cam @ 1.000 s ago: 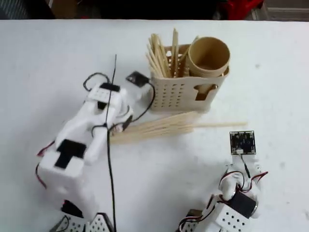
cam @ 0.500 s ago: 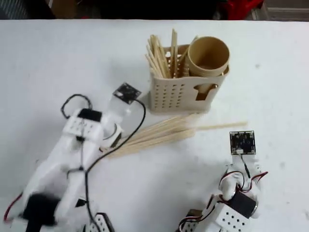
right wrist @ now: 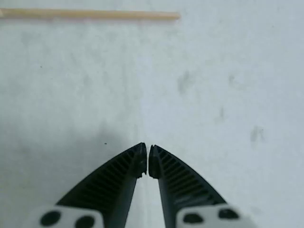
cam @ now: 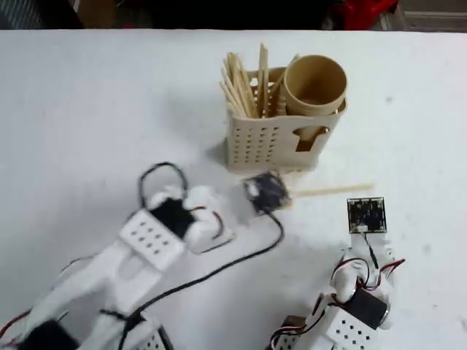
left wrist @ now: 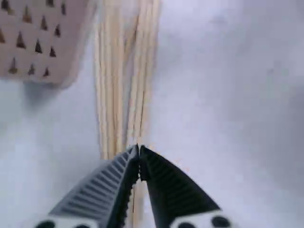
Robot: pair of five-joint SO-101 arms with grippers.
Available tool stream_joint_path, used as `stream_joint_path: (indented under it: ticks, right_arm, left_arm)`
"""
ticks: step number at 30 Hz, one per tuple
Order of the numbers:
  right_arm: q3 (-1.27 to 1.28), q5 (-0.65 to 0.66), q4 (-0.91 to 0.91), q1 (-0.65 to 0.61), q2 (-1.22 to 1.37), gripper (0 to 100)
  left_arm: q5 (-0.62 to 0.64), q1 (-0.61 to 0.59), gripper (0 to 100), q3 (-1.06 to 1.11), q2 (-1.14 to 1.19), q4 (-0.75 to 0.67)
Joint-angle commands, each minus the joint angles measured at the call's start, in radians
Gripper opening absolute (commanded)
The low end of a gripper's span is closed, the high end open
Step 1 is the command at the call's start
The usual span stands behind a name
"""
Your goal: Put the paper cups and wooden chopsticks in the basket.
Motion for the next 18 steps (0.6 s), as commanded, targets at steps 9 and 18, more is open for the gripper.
stream_joint_path:
  ticks: [9,18]
  right_arm:
    - [0.009,-0.002,-0.013,0.004,0.005,2.4]
    - [0.009,-0.002,-0.013,0.004,0.005,2.4]
  left_arm:
    - [-0.091,0.068,10,-0.342,0.618,-0.107]
    - [-0.092,0.012,10,-0.393,0.776,-0.157]
